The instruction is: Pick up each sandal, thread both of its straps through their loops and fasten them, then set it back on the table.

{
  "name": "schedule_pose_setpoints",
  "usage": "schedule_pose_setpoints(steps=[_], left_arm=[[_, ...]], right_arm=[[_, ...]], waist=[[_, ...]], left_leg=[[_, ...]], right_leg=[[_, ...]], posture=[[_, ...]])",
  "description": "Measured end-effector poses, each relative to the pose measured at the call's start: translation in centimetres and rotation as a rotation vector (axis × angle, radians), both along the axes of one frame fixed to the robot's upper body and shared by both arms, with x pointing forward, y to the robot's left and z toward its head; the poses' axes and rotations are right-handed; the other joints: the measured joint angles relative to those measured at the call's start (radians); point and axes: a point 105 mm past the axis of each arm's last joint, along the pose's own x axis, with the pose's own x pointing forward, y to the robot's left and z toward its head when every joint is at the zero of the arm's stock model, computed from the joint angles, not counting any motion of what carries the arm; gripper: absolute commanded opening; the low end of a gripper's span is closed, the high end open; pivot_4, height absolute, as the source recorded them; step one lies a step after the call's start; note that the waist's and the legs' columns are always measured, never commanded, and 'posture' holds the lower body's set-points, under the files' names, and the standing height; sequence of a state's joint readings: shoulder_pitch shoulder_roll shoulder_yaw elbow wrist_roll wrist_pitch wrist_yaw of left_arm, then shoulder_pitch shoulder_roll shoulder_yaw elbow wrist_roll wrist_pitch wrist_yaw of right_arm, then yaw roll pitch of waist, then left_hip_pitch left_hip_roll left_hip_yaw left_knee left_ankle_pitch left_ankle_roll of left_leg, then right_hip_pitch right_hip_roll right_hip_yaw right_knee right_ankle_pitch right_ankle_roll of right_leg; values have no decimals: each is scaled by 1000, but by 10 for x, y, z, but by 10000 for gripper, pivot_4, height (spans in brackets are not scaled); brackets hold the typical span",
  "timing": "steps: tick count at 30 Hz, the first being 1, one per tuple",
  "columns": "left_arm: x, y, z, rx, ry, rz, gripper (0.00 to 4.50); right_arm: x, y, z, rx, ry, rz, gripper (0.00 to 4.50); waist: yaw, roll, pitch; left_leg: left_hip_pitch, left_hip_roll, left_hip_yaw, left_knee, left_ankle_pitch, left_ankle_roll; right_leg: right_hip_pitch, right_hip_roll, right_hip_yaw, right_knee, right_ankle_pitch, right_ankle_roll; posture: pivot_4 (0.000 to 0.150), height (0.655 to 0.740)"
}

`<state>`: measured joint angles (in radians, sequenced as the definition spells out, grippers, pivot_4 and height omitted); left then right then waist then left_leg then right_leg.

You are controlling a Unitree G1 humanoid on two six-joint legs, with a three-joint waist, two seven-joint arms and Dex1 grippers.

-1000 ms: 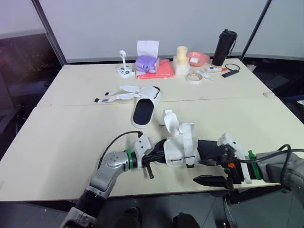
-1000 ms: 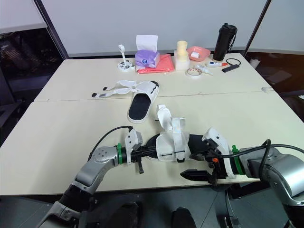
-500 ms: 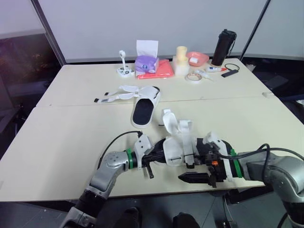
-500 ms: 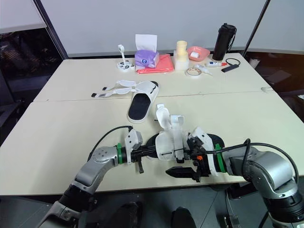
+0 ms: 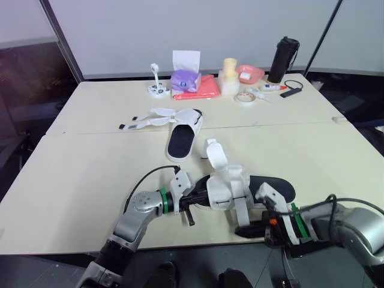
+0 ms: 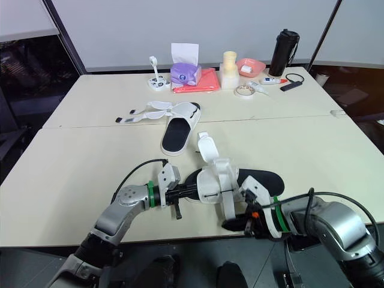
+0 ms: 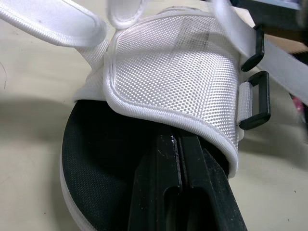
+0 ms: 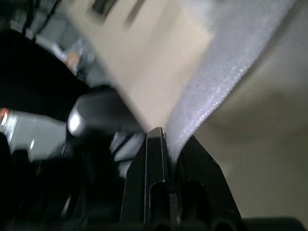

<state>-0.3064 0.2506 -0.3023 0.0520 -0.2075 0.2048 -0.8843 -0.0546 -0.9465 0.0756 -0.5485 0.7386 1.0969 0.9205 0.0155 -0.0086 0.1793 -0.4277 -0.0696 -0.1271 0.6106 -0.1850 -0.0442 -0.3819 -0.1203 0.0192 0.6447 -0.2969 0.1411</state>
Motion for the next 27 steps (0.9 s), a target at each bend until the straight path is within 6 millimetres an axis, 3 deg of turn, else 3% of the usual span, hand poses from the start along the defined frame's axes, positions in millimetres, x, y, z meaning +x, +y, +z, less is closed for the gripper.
schedule_pose_setpoints(steps=[5,9,15,23,27], left_arm=[[-1,0,-1,-2,3,3,0],[-1,0,-1,-3,3,4,0],[-1,0,-1,-4,3,1,0],[-1,-1,-1,-4,6,-3,0],[-1,-2,0,-4,6,-9,0]], right_arm=[[-29,-2,-7,-47,4,105,307],[-31,-8,-5,-92,-55,144,307],[-28,-10,14,-105,-152,182,307],[1,8,79,-65,-411,270,307],[19,15,100,-40,-478,275,307]], waist=[[-1,0,0],[-1,0,0],[0,0,0],[-1,0,0],[1,0,0]], left_leg=[[0,0,0,0,0,0],[0,0,0,0,0,0],[0,1,0,0,-1,1],[0,5,0,0,-3,3],[0,4,-1,0,-3,4]], right_leg=[[0,0,0,-1,-1,-1],[1,0,0,-2,-1,-2],[3,0,-1,-6,-1,-2],[7,0,-4,-14,0,-2],[7,-1,-4,-15,0,-2]], posture=[[1500,7400],[1500,7400],[1500,7400],[1500,7400],[1500,7400]])
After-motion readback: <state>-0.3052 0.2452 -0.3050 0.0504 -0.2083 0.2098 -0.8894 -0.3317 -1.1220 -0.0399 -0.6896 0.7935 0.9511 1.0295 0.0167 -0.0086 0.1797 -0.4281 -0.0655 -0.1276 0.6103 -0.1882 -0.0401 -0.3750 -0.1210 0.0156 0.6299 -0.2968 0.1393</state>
